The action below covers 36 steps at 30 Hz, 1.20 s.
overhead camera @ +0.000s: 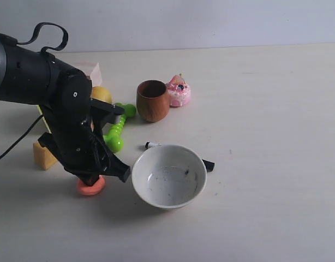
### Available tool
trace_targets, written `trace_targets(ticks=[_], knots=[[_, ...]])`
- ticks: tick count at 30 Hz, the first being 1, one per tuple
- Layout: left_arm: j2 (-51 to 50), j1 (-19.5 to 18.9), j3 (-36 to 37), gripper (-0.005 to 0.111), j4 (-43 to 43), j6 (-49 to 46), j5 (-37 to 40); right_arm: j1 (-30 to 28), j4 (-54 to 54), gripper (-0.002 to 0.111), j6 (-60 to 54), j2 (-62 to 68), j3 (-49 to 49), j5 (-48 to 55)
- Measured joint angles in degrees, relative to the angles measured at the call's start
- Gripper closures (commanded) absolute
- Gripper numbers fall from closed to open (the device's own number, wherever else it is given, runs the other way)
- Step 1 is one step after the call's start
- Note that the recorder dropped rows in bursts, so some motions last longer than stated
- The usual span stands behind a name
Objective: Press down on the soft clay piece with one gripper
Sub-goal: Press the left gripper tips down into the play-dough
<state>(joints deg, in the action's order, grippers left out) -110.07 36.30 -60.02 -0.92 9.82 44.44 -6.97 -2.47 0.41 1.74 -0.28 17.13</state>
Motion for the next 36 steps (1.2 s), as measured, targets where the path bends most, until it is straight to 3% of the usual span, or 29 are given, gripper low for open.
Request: trace_targets(ticks=[36], knots=[[-0.8, 0.0, -0.2, 0.107, -0.7, 0.0, -1.8, 0.0, 0.0, 0.106, 0.0, 0.0, 0.0, 0.0]])
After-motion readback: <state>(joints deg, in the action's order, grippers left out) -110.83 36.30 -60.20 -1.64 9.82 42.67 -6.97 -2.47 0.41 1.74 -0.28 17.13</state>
